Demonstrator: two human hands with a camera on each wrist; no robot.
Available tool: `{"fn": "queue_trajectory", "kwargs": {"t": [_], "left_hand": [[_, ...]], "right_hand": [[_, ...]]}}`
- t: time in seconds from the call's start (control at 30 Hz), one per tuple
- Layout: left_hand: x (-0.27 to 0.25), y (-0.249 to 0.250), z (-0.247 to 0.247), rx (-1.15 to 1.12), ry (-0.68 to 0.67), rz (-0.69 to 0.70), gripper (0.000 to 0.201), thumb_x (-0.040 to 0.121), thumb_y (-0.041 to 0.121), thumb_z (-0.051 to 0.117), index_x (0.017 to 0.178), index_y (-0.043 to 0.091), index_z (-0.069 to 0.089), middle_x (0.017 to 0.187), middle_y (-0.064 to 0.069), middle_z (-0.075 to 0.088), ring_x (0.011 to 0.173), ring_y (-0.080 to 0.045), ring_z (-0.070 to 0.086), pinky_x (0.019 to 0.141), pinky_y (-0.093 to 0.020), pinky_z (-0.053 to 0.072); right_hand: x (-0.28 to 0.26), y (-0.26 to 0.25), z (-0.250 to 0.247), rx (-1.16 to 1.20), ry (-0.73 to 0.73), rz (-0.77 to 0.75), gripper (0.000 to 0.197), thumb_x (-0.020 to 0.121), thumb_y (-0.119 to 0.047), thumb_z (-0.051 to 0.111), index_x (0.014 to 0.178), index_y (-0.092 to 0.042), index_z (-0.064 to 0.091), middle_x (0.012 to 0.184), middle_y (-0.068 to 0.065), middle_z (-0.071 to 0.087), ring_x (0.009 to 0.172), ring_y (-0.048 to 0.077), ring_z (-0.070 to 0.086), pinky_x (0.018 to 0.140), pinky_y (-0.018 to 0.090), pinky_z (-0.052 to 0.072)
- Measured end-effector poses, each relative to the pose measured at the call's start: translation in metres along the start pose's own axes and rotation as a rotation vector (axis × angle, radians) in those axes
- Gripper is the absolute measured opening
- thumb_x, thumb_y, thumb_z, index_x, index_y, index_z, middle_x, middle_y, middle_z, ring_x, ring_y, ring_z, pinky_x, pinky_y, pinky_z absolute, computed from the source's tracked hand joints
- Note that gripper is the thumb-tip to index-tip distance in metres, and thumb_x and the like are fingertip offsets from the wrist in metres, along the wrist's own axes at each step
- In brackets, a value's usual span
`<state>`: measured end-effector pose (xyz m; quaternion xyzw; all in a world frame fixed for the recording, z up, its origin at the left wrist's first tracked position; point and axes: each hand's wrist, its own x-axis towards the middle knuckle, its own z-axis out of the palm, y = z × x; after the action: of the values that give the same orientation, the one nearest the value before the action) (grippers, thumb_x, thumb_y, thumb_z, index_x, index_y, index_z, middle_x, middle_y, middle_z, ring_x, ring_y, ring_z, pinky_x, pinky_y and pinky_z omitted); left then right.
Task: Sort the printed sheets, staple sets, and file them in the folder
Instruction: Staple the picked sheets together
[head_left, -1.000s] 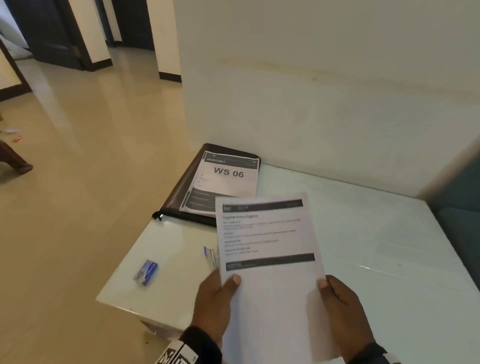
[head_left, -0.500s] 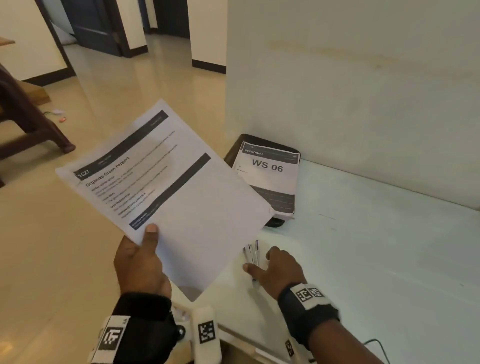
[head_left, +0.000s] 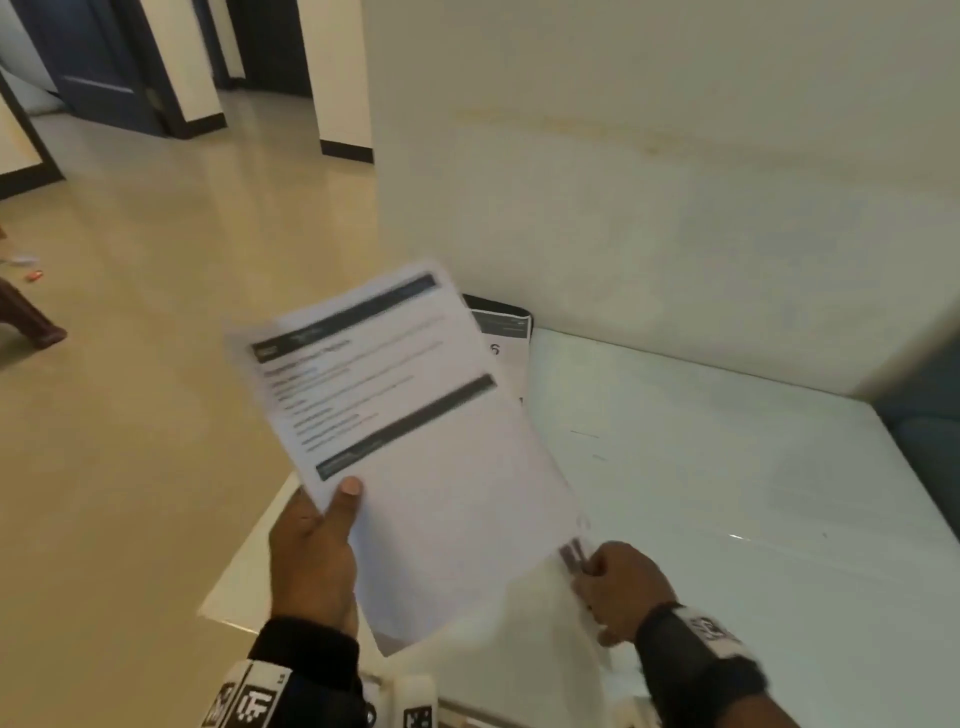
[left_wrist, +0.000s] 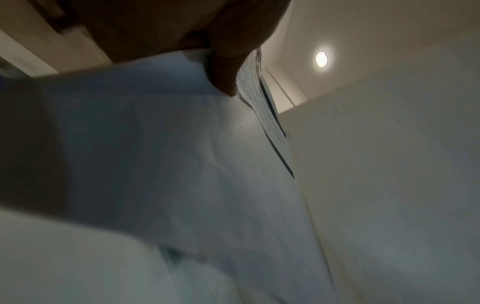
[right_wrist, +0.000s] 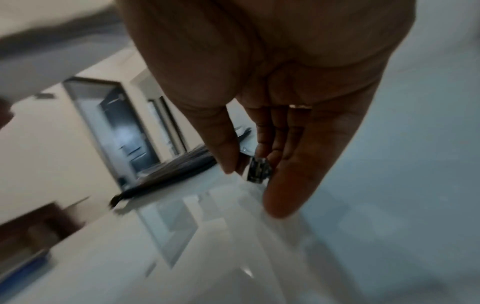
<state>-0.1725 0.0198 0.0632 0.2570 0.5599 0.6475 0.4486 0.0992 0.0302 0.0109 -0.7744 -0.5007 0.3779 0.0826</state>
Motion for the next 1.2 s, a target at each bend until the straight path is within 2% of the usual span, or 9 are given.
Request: {"fn": "queue_trajectory", "kwargs": {"t": [0.1, 0.2, 0.33, 0.43, 0.53, 0.63, 0.83, 0.97, 1.2], "left_hand": [[-0.021, -0.008, 0.028, 0.141, -0.207, 0.013, 0.02, 0.094, 0.016, 0.056, 0.111, 0.023, 0.065, 0.102, 0.008, 0.072, 0.096, -0.015, 0.066, 0.082, -0.036, 0.051], [-0.042, -0.012, 0.051, 0.253, -0.36, -0.019, 0.014, 0.095, 0.018, 0.055, 0.102, 0.026, 0.064, 0.092, 0.01, 0.072, 0.085, -0.01, 0.066, 0.069, -0.024, 0.049], [-0.071, -0.026, 0.072, 0.362, -0.563, -0.09, 0.014, 0.095, 0.017, 0.055, 0.103, 0.024, 0.065, 0.094, 0.005, 0.073, 0.083, -0.014, 0.069, 0.069, -0.026, 0.056], [-0.086, -0.042, 0.082, 0.461, -0.707, -0.144, 0.016, 0.096, 0.022, 0.054, 0.108, 0.024, 0.064, 0.098, 0.002, 0.073, 0.088, -0.019, 0.07, 0.08, -0.036, 0.058], [-0.093, -0.057, 0.089, 0.565, -0.8, -0.193, 0.019, 0.097, 0.023, 0.052, 0.111, 0.025, 0.064, 0.101, 0.005, 0.073, 0.09, -0.018, 0.069, 0.086, -0.04, 0.056], [-0.098, -0.069, 0.095, 0.674, -0.85, -0.23, 0.018, 0.096, 0.027, 0.054, 0.109, 0.024, 0.066, 0.1, 0.004, 0.074, 0.087, -0.019, 0.07, 0.088, -0.044, 0.055], [-0.101, -0.091, 0.089, 0.837, -0.945, -0.198, 0.031, 0.083, 0.045, 0.053, 0.107, 0.03, 0.066, 0.097, 0.009, 0.074, 0.083, -0.016, 0.071, 0.086, -0.043, 0.055], [-0.097, -0.103, 0.085, 0.972, -1.015, -0.117, 0.035, 0.081, 0.052, 0.048, 0.108, 0.037, 0.065, 0.099, 0.017, 0.071, 0.089, -0.009, 0.068, 0.086, -0.039, 0.053], [-0.088, -0.107, 0.084, 1.147, -1.003, -0.045, 0.023, 0.093, 0.047, 0.046, 0.105, 0.036, 0.062, 0.099, 0.017, 0.068, 0.088, -0.008, 0.065, 0.084, -0.033, 0.052]], "right_hand": [[-0.027, 0.059, -0.069, 0.395, 0.107, 0.089, 0.011, 0.087, 0.0, 0.066, 0.091, 0.004, 0.057, 0.078, 0.021, 0.059, 0.061, 0.029, 0.059, 0.067, 0.058, 0.058], [-0.075, 0.098, -0.15, 0.556, 0.286, 0.057, 0.008, 0.088, 0.006, 0.062, 0.094, 0.004, 0.057, 0.087, 0.023, 0.068, 0.07, 0.034, 0.066, 0.061, 0.044, 0.061], [-0.062, 0.243, -0.267, 0.634, 0.429, 0.017, 0.051, 0.062, -0.028, 0.091, 0.106, -0.012, 0.068, 0.105, 0.023, 0.071, 0.091, 0.043, 0.07, 0.066, 0.054, 0.058], [-0.074, 0.279, -0.317, 0.767, 0.47, -0.122, 0.064, 0.072, -0.026, 0.087, 0.128, -0.029, 0.057, 0.126, 0.023, 0.061, 0.106, 0.046, 0.064, 0.078, 0.072, 0.047], [-0.141, 0.154, -0.291, 0.702, 0.269, -0.26, 0.04, 0.07, -0.007, 0.073, 0.103, -0.029, 0.068, 0.099, 0.01, 0.074, 0.084, 0.029, 0.074, 0.061, 0.045, 0.06], [-0.137, 0.127, -0.233, 0.607, 0.108, -0.349, 0.031, 0.08, 0.005, 0.064, 0.107, -0.012, 0.062, 0.094, 0.012, 0.071, 0.081, 0.03, 0.07, 0.066, 0.044, 0.059], [-0.081, 0.12, -0.123, 0.592, 0.221, -0.202, 0.015, 0.08, -0.008, 0.059, 0.092, -0.014, 0.053, 0.072, 0.002, 0.055, 0.066, 0.019, 0.052, 0.069, 0.047, 0.054], [-0.055, 0.109, -0.098, 0.4, 0.372, -0.283, 0.011, 0.082, -0.025, 0.069, 0.089, -0.031, 0.063, 0.081, -0.015, 0.069, 0.072, 0.003, 0.062, 0.064, 0.013, 0.049], [-0.028, 0.114, -0.07, 0.368, 0.343, -0.236, 0.037, 0.087, -0.025, 0.061, 0.058, -0.011, 0.046, 0.05, -0.002, 0.046, 0.05, 0.01, 0.04, 0.053, 0.033, 0.039]]}}
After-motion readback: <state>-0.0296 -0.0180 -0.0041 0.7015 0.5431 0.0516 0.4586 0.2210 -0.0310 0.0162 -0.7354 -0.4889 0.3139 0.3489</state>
